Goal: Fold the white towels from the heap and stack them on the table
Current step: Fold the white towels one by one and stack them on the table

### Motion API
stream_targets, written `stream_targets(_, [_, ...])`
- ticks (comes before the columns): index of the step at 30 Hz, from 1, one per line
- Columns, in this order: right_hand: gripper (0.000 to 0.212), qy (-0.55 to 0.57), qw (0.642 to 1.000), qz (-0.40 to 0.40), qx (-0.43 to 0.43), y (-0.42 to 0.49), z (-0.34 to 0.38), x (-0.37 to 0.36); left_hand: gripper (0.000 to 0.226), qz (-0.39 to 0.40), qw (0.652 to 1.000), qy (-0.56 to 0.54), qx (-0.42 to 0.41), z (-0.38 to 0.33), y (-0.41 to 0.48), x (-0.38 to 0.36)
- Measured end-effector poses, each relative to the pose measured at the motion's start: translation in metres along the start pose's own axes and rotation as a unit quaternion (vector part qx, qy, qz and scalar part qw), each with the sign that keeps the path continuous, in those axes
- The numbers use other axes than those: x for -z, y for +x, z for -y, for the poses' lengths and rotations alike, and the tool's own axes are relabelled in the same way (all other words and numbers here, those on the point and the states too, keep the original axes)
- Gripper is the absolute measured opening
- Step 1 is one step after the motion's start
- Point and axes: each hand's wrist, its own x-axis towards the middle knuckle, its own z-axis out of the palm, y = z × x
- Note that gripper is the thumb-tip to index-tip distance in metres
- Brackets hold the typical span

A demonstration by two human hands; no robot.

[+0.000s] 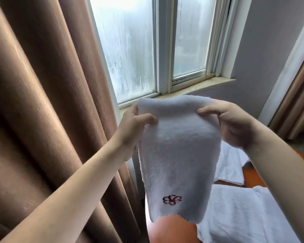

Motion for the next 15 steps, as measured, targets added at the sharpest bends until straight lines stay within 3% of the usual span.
stream_targets(2, [0.026,-0.003,0.997,-0.016,-0.076,0.006,-0.004,0.004,0.022,0.013,0.996,0.018,0.081,0.008,0.008,0.004])
stream_targets(5, [0.017,-0.028,0.982,-0.037,-0.181,0.022,-0.028,0.011,0.022,0.033,0.979,0.041,0.195,0.038,0.019,0.012])
stream_targets(8, [0.008,-0.055,0.969,-0.092,-0.222,0.042,-0.076,0.02,0.039,0.007,0.965,0.085,0.247,0.091,0.032,0.02])
stream_targets(11, [0.016,-0.159,0.96,-0.15,-0.175,0.056,-0.127,0.03,0.058,-0.052,0.964,0.141,0.218,0.142,0.038,0.025])
stream_targets(13, [0.026,-0.215,0.956,-0.159,-0.124,0.059,-0.155,0.033,0.055,-0.054,0.964,0.201,0.168,0.168,0.037,0.029])
stream_targets(15, [0.022,-0.27,0.951,-0.135,-0.074,0.055,-0.175,0.034,0.047,-0.034,0.958,0.27,0.085,0.189,0.034,0.035])
